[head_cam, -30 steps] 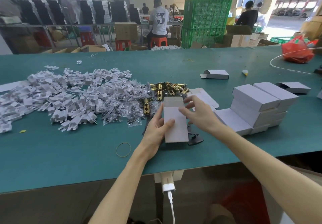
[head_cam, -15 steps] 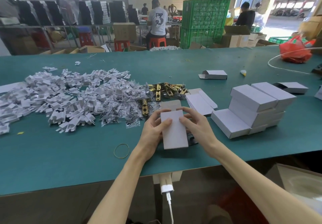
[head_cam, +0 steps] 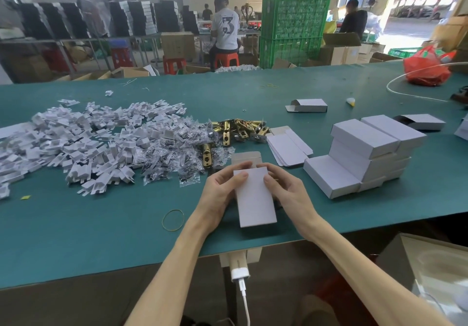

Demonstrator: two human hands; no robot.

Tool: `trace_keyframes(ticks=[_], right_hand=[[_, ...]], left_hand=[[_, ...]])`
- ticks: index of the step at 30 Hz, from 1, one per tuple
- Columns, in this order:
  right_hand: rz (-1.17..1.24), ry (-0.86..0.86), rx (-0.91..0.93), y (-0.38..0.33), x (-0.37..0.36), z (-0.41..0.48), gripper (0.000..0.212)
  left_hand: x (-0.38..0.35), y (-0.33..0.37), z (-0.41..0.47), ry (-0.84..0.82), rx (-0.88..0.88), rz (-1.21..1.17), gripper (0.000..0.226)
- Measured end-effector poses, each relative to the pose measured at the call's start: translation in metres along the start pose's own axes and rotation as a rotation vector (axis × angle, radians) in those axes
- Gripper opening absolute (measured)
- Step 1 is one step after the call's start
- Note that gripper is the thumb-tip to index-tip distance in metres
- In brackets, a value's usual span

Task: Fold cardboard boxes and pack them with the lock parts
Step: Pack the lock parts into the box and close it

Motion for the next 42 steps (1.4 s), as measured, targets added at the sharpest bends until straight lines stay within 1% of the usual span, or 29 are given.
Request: trace_keyframes(ticks=[5,11,16,19,21,24,28,30,32,35,39,41,42], right_hand=[[-0.005,-0.002,0.007,0.0,-0.001,0.0,0.025],[0.005,-0.037,0.019,0.001,-0.006,0.0,0.021],[-0.013,-0.046,0.044,-0.002,-0.009,0.0,0.021],[-0.088,-0.039,0.064,-0.003,-0.009,-0.001,0.021],[-0.109,-0.021,0.044,-0.002,-0.009,-0.001,0.029],[-0.065,0.004,-0.048,0.003,-0.006,-0.006,0.043],[-0.125,-0.097,-0.024,0.008,-0.007,-0.021,0.042],[-0.108,-0.068,0.001,0.005,-0.006,-0.024,0.038],[-0.03,-0.029,0.0,0.003,-0.005,-0.024,0.033],[0.061,0.038,-0.006,0.003,-0.004,-0.024,0.031],[0.083,0.138,0.002,0.005,0.002,-0.021,0.029],[0.085,0.164,-0.006,0.004,0.005,-0.016,0.026],[0.085,0.169,-0.009,0.004,0.007,-0.014,0.024]], left_hand=[[-0.001,0.003,-0.002,-0.011,0.001,-0.013,0.04],[-0.007,0.005,-0.004,-0.076,0.035,-0.075,0.048],[-0.005,0.008,-0.005,-0.118,0.012,-0.044,0.046],[-0.006,0.009,-0.005,-0.159,-0.011,-0.015,0.044],[-0.005,0.009,-0.005,-0.132,-0.007,-0.021,0.045],[-0.003,0.007,-0.004,-0.057,0.001,-0.044,0.046],[0.001,0.013,-0.004,0.017,-0.041,-0.131,0.046],[0.001,0.014,-0.004,0.015,-0.052,-0.151,0.045],[0.001,0.015,-0.005,0.005,-0.071,-0.159,0.046],[0.003,0.018,-0.004,-0.001,-0.119,-0.177,0.059],[0.004,0.016,-0.002,-0.012,-0.171,-0.11,0.081],[0.004,0.014,-0.001,-0.004,-0.167,-0.099,0.085],[0.004,0.014,-0.001,0.002,-0.157,-0.104,0.082]])
Point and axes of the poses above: each hand's wrist, its own z-axis towards the middle knuckle, its own x-axis out of the back of the hand, y = z × x, the point moved 5 cm from there along z, towards the middle knuckle, and after that the axes turned 4 degrees about y, right-handed, at the moved point
